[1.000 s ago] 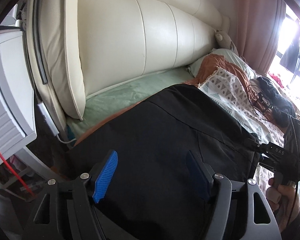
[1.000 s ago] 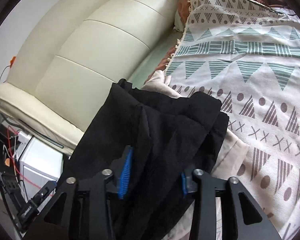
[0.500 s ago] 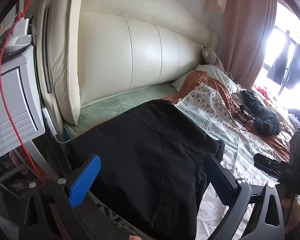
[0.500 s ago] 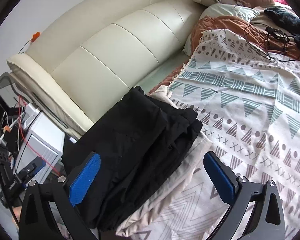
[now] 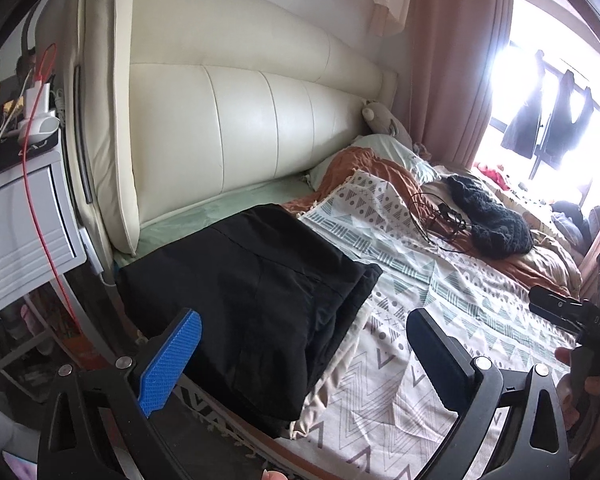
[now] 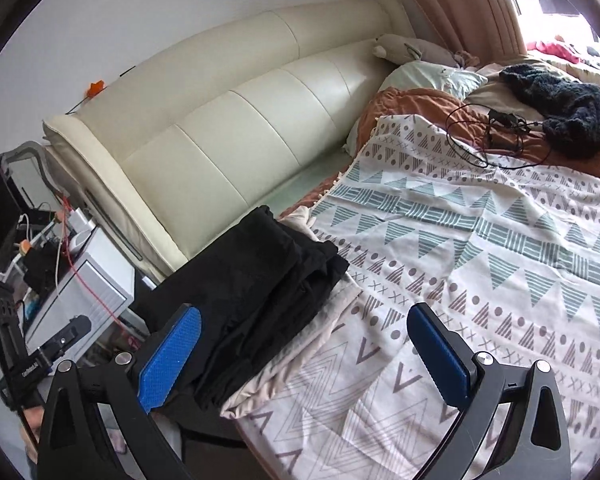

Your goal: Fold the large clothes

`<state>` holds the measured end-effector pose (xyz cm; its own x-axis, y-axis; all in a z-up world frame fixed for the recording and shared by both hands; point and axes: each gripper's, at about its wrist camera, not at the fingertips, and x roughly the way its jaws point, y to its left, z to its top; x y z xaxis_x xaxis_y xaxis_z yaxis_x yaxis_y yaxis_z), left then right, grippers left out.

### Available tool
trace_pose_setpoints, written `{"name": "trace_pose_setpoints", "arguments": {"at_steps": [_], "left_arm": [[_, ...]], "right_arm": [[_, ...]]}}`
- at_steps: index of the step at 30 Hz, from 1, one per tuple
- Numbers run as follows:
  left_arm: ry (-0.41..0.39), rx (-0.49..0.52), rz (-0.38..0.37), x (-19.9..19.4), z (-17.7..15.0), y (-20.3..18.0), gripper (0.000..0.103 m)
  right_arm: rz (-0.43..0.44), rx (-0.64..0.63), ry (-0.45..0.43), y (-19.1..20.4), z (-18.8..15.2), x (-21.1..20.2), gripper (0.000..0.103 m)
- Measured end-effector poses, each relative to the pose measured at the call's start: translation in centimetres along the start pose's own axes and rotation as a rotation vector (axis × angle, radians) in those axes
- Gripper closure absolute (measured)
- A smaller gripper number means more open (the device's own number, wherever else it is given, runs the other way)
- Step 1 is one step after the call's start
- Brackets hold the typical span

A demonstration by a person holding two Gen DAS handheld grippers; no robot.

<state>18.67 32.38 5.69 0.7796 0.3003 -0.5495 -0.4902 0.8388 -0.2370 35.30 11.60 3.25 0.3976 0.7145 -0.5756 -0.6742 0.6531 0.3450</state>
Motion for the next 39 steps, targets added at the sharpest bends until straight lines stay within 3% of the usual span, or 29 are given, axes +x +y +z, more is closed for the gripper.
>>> {"name": "trace_pose_setpoints", "arguments": {"at_steps": [12,24,27,39], "left_arm": [[-0.035,0.074,-0.044,-6.2,-3.7,-5.2,0.0],[-0.083,0.161,-0.094,-11.9,-8.7,-9.9,0.0],[-0.095,0.168,-0.099,-13.2,-9.8,-10.5,0.0],[-0.123,0.147,-0.115,-16.9,-14.8,-10.0,0.0]], "right_arm": [[-0.104,-0.05,-0.077,-0.7,-3.2,-10.6,0.0],[-0.21,-0.062,-0.136,-2.5,-9.8,-20.1,0.0],[-0.255,-0.09,-0.141,-2.5,-11.7,-21.7,0.0],[-0.292,-0.052,-0.197,-3.0,-19.2,-28.1,0.0]]}}
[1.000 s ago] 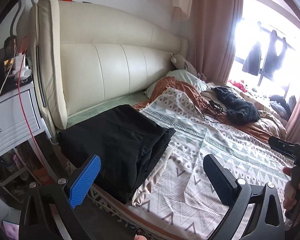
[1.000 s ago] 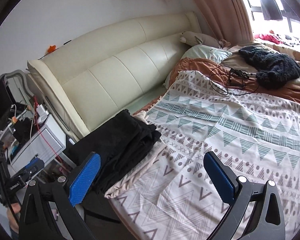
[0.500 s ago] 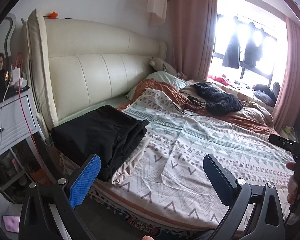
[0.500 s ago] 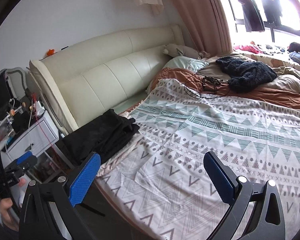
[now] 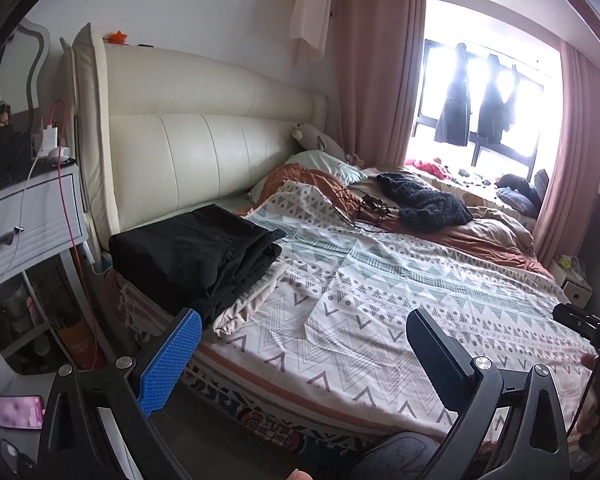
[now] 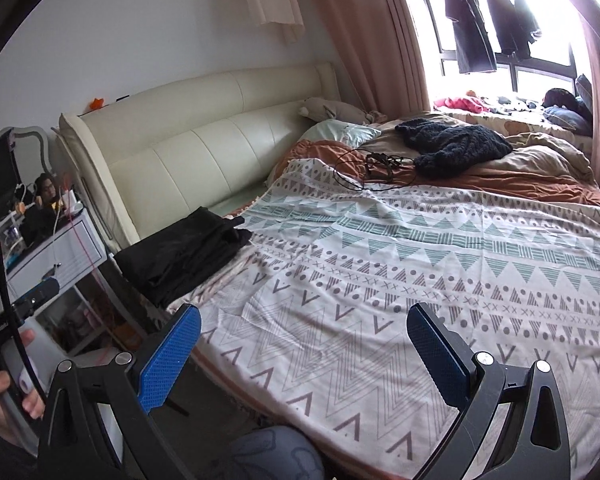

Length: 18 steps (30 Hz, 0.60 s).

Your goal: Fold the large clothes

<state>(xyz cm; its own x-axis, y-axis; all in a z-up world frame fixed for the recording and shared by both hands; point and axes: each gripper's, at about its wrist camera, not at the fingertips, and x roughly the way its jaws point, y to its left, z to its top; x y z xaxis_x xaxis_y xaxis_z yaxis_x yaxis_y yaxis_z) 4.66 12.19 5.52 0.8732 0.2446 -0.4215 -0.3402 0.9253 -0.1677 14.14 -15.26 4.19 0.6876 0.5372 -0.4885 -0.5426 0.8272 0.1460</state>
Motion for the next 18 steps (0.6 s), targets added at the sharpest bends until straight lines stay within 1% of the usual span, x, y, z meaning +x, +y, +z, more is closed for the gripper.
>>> {"name": "trace_pose_setpoints", "arguments": {"at_steps": [7,10,13,18], "left_arm": [[-0.031,0.027,0.025,-2.1,-2.0,-0.2,0.0],[-0.044,0.034,0.03,-2.5,-2.8,-0.2,0.0],[-0.033,0.046,0.014,-2.3,-3.2,-0.5,0.0],[-0.032,0.061,-0.008,-2.6,-3.9,-1.2,0.0]], "right_arm": [[-0.046,-0.023,-0.01,0.3,-3.3,-2.8,0.0],[-0.057,-0.013,-0.022,0.0,-4.8,-3.7,0.0],[-0.078,-0.013,-0.018,-0.2,-5.9,-4.0,0.0],[-0.08,0.013,-0.018,-0.5,-6.9,-4.6,0.0]]}}
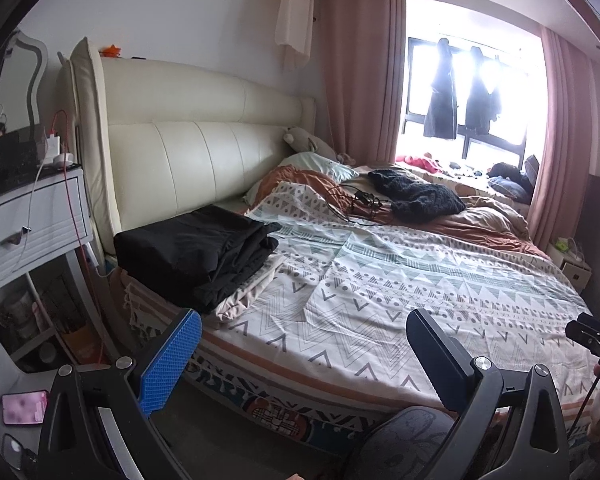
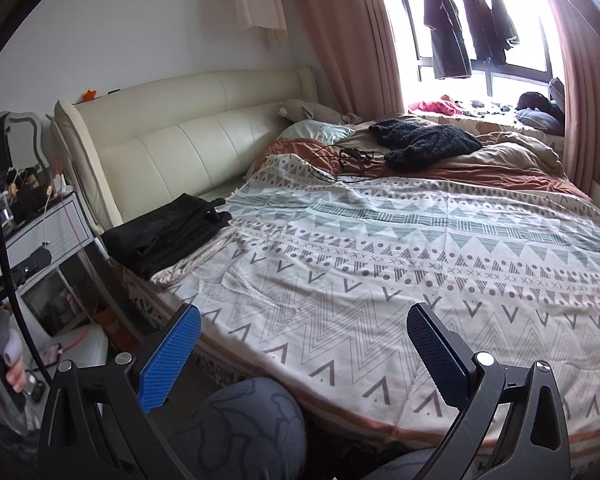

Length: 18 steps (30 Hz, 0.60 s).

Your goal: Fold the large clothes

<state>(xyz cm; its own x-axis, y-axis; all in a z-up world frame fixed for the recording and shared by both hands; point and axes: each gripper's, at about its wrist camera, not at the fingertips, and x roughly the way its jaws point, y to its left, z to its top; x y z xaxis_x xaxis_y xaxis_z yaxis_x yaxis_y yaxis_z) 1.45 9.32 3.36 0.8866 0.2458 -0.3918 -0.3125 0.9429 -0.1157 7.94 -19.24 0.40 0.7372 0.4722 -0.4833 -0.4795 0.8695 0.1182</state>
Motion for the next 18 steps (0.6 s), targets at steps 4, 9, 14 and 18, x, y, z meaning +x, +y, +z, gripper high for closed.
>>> {"name": "trace_pose_setpoints", "arguments": {"at_steps": [4,9,14,18], "left_arm": [[0.011,0.01,-0.018,0.1,-0.5,-0.4,0.0],[0.025,0.009,-0.017,0.4,-0.8,-0.5,0.0],[0.028,0.002,-0.018,0.6,-0.8,-0.4,0.0],[0.031,-0.002,-0.012,0.7,-0.8,-0.2,0.0]], "right_arm": [[-0.006,0.002,0.018,0.0,-0.2,0.4,0.0],[-0.01,-0.003,0.034,0.1,-0.6,1.1,0.0],[-0.012,0.0,0.04,0.0,-0.6,1.3,0.0],[-0.013,0.003,0.034,-0.1,-0.4,1.3,0.0]]}}
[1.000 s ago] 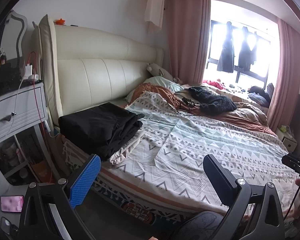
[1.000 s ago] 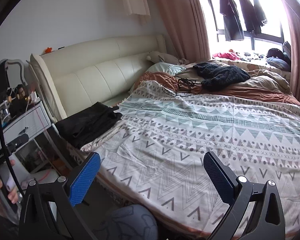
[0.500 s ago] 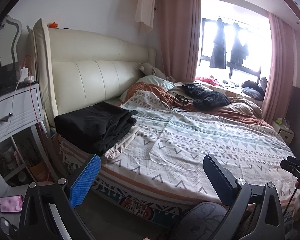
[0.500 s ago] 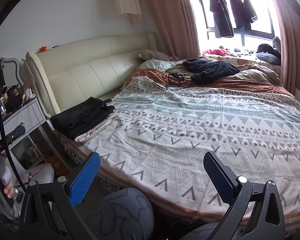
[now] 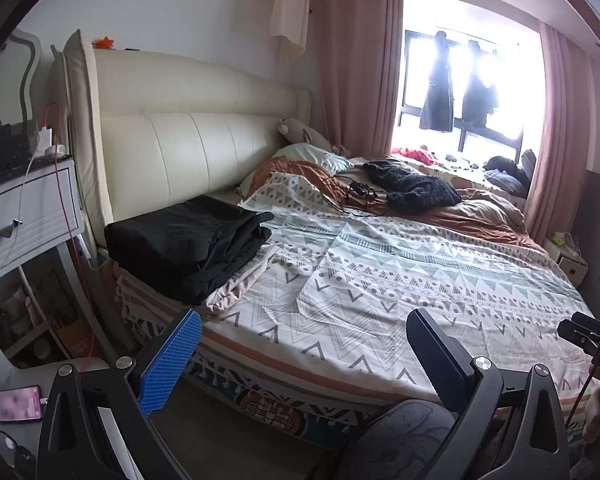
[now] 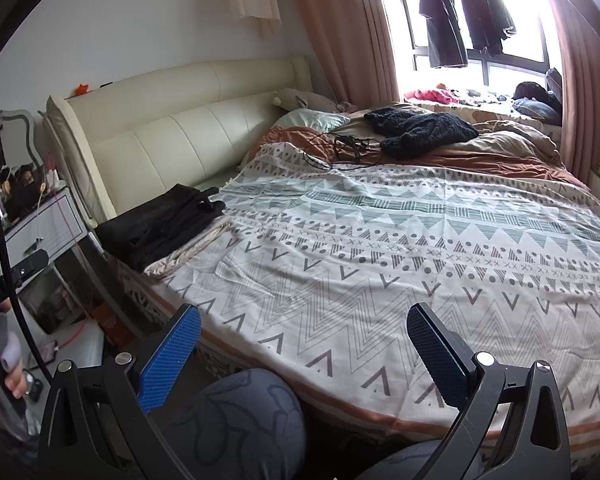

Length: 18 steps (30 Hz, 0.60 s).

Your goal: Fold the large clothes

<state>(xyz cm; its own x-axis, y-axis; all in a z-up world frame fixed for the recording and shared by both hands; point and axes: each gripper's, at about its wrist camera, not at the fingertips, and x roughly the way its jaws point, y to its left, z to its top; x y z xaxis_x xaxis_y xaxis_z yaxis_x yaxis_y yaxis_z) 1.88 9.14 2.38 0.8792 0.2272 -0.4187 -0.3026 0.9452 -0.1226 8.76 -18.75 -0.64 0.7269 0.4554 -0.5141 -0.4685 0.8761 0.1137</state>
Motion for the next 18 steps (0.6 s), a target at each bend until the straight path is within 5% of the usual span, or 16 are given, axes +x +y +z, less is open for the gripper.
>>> {"name": "trace_pose_setpoints", "arguments": {"at_steps": [18], "left_arm": [[0.0,-0.01,0.0,-0.17,0.02,0.36,0.0]], "right_arm": [[-0.003,0.002,-0.006,-0.05,0.26,-0.33,0.0]]}}
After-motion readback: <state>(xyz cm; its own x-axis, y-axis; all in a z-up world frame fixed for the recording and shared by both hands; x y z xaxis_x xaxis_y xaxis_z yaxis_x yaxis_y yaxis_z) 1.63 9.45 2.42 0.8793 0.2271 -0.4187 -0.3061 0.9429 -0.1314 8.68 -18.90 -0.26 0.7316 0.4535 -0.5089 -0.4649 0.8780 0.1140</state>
